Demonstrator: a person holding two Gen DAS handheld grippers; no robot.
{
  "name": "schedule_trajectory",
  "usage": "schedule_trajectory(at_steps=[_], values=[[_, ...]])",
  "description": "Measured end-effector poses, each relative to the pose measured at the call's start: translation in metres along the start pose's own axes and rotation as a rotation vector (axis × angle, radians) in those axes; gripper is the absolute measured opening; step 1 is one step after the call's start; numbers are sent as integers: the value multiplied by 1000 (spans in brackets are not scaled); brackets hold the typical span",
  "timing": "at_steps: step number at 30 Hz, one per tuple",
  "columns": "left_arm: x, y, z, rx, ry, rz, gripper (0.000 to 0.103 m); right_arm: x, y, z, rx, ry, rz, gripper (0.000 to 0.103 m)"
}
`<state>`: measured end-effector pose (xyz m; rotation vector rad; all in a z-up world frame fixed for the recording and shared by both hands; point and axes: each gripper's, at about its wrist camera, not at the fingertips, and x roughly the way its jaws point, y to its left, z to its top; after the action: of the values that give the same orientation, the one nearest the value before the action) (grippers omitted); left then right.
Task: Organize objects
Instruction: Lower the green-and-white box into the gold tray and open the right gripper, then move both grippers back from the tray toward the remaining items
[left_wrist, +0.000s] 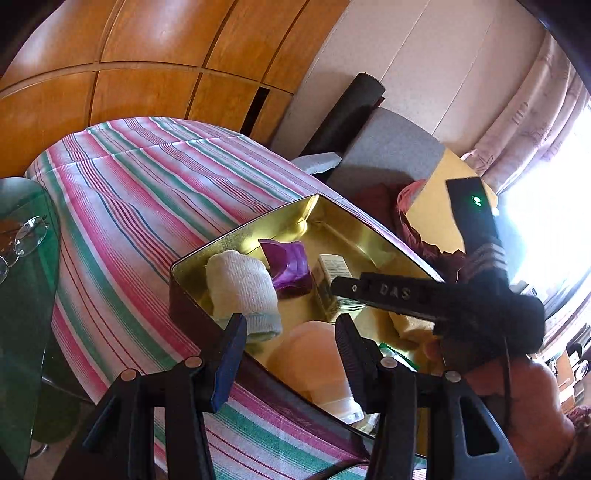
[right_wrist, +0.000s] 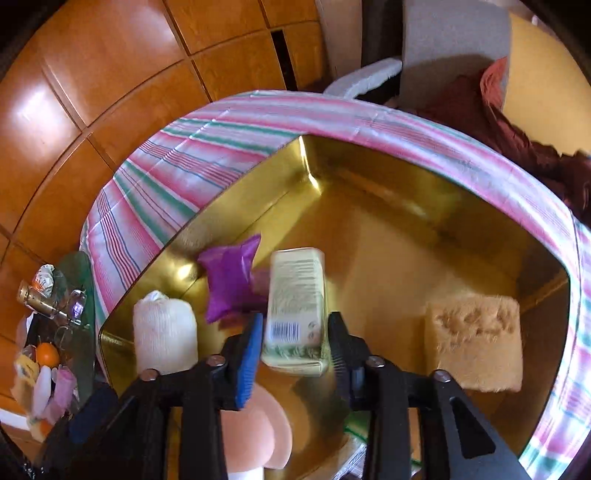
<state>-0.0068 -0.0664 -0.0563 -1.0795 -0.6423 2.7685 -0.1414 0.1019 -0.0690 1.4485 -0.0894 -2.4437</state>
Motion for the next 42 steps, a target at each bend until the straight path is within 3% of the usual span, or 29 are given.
schedule_trajectory(at_steps=[6, 10, 19, 31, 42], values=[[2, -5, -4, 25, 2, 0, 50, -17, 3, -18, -37, -35, -8, 53], [2, -10, -6, 52, 2, 2, 50, -28, 7, -29, -64, -53, -10, 55], [1, -21, -10, 103, -1, -13, 50, -66, -9, -54, -70, -161, -116, 67], [-14, -86, -44, 384, -18, -128, 50, -120, -87, -100, 82, -220, -203, 71], [-25, -136, -88, 600, 20, -241, 50, -141, -167, -165, 192, -158, -313, 73]])
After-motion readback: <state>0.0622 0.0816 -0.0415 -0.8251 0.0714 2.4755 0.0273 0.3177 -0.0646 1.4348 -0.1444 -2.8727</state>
